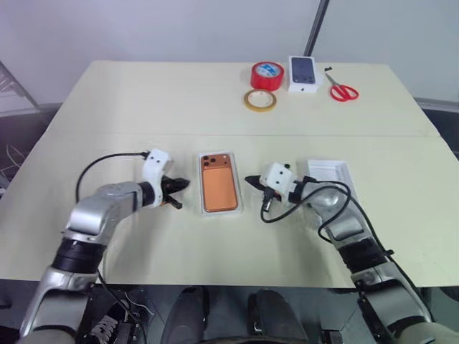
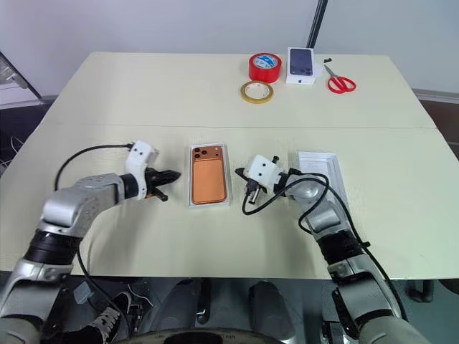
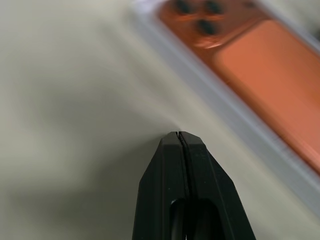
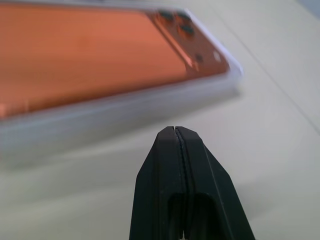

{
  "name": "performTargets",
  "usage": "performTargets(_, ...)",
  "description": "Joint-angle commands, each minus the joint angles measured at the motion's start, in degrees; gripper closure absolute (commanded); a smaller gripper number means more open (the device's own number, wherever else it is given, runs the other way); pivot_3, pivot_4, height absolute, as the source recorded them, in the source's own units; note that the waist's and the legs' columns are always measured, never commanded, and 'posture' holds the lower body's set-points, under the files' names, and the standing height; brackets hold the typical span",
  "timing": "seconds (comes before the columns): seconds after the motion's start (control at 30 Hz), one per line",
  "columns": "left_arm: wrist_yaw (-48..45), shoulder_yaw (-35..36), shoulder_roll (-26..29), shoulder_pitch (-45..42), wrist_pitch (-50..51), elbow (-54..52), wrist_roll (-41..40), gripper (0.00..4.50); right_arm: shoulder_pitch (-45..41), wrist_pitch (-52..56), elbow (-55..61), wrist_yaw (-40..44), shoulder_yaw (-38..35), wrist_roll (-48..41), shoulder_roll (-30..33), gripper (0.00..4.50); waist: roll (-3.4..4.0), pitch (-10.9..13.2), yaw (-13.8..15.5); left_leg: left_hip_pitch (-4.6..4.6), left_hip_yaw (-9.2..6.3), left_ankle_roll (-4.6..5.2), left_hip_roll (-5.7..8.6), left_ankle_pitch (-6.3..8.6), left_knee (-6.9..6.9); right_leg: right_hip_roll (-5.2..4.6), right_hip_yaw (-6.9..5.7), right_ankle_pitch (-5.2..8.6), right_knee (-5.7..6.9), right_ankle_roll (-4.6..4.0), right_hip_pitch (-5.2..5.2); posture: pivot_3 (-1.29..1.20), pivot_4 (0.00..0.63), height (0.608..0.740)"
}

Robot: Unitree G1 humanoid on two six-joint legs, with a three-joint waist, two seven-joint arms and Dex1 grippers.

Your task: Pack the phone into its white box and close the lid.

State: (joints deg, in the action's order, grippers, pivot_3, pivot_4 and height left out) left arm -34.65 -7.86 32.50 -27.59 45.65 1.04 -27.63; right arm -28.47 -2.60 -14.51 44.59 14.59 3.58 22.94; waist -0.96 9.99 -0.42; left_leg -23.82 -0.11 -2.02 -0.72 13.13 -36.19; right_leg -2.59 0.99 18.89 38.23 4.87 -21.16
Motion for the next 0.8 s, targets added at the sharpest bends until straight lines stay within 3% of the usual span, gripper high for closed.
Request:
performTargets(0.03, -4.5, -5.3, -3.5, -1.8, -0.7, 4.1, 2.4, 4.46, -0.2, -0.5, 1.8, -0.1, 0.0, 0.2, 0.1, 4.5, 0.0, 0.0, 0.1, 0.0, 0.0, 0.01, 0.0, 0.0, -0.01, 0.0, 0.0, 0.0, -0.01, 0.01, 0.01, 0.0, 0.15, 0.74)
performTargets(0.33, -6.2, -9.2, -20.8, -11.4, -5.9, 11.8, 7.7, 4.46, 5.8, 1.0, 4.5, 3.5, -5.6, -1.9, 11.0, 4.5, 0.08, 0.0, 2.8, 0.12, -0.08, 0.44, 0.25, 0.1, -0.29, -0.13, -0.14, 0.03, -0.15, 0.06, 0.47, 0.0, 0.15, 0.74)
performTargets(0.5, -8.1, -9.9, -27.6, -16.5, -9.1, 18.2, 10.6, 4.46, 10.9, 0.4, 7.5, 4.4, -9.2, -2.2, 15.8, 4.5, 0.09, 0.0, 2.5, -0.14, -0.1, 0.63, 0.21, 0.21, -0.71, -0.07, -0.14, 0.02, -0.12, 0.16, 0.43, 0.0, 0.15, 0.74)
performTargets(0.63, -9.2, -10.0, -30.1, -17.2, -9.0, 19.1, 12.0, 4.46, 13.8, 1.6, 9.6, 4.8, -11.5, -3.0, 17.8, 4.5, 0.09, 0.0, 2.4, -0.14, -0.1, 0.64, 0.19, 0.22, -0.75, -0.04, -0.14, 0.02, -0.12, 0.19, 0.43, 0.0, 0.15, 0.74)
performTargets(0.8, -11.8, -9.9, -28.2, -15.9, -9.1, 18.5, 13.9, 4.46, 14.4, 1.4, 9.5, 3.6, -12.5, -2.1, 18.3, 4.5, 0.1, 0.0, 2.2, -0.14, -0.1, 0.65, 0.16, 0.22, -0.77, -0.02, -0.14, 0.02, -0.11, 0.19, 0.43, 0.0, 0.15, 0.74)
